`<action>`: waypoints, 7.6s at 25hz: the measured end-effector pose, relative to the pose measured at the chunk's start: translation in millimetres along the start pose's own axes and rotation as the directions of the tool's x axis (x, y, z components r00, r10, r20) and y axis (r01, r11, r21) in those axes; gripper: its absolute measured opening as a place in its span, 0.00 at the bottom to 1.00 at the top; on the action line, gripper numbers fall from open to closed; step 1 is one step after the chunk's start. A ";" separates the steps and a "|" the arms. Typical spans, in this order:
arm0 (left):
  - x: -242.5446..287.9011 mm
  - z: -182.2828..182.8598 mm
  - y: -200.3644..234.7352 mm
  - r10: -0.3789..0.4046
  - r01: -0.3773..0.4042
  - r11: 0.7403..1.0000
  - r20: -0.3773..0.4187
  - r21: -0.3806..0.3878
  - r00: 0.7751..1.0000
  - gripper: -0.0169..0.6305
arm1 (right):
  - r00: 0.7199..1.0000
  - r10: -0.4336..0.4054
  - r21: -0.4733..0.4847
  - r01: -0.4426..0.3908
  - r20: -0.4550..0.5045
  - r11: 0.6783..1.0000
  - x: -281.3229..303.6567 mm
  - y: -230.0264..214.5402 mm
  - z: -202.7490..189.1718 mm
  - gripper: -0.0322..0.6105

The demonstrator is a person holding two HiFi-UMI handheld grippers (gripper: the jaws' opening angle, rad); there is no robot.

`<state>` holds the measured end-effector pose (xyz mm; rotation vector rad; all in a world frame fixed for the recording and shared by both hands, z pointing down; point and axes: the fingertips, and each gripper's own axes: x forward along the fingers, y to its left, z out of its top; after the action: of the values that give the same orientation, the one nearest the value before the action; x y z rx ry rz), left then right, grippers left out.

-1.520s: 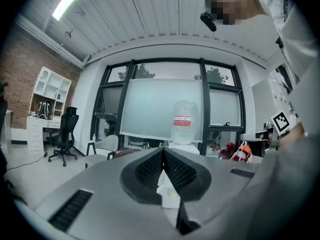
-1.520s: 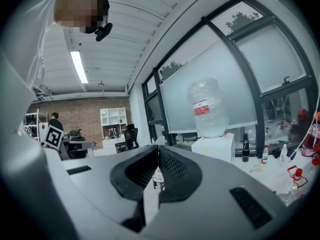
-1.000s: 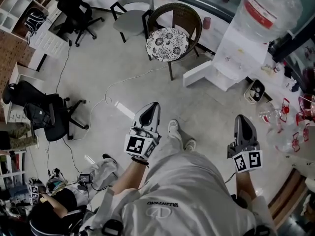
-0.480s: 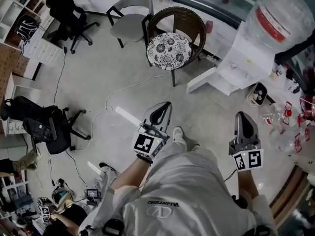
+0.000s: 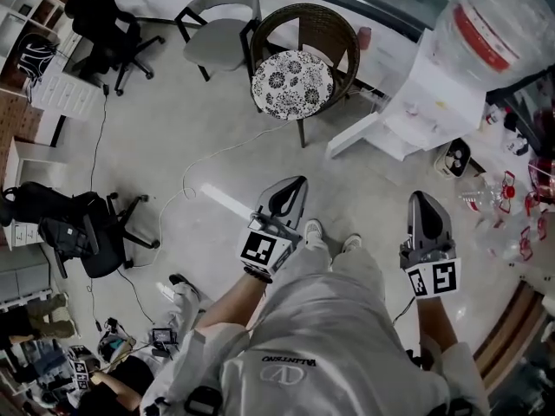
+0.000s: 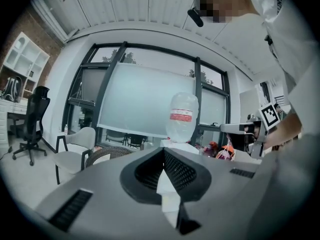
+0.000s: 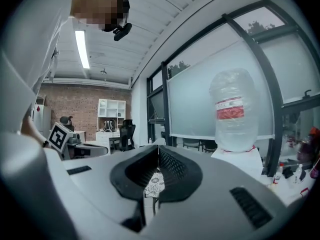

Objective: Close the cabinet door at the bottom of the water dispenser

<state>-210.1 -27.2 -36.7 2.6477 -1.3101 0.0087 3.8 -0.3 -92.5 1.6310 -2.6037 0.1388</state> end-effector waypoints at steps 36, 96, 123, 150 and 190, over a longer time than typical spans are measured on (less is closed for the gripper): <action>226.6 -539.4 106.9 -0.133 0.127 0.971 0.013 0.204 0.991 0.03 | 0.947 0.317 -0.048 -0.315 0.042 0.948 229.5 -73.1 -583.3 0.08; 282.9 -667.6 56.2 -0.242 0.237 0.949 0.000 0.209 0.970 0.31 | 0.976 0.208 -0.071 -0.213 -0.069 0.974 197.9 -128.9 -795.1 0.08; 287.3 -683.2 -45.1 -0.508 0.482 0.811 -0.009 0.332 0.861 0.22 | 0.992 0.100 -0.027 -0.102 -0.075 0.994 133.5 -152.9 -836.5 0.15; 320.7 -698.4 -106.0 -0.623 0.602 0.734 -0.040 0.314 0.781 0.22 | 0.998 -0.056 -0.030 0.056 0.011 0.998 131.6 -204.4 -825.5 0.35; 414.8 -737.2 -151.2 -0.579 0.593 0.755 -0.142 0.281 0.803 0.04 | 0.954 -0.299 -0.051 0.301 0.036 0.952 92.7 -327.9 -822.7 0.34</action>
<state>219.2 -139.1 699.1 3.1906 -0.4252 0.2053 265.2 -133.9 748.2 1.9941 -2.3166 0.0257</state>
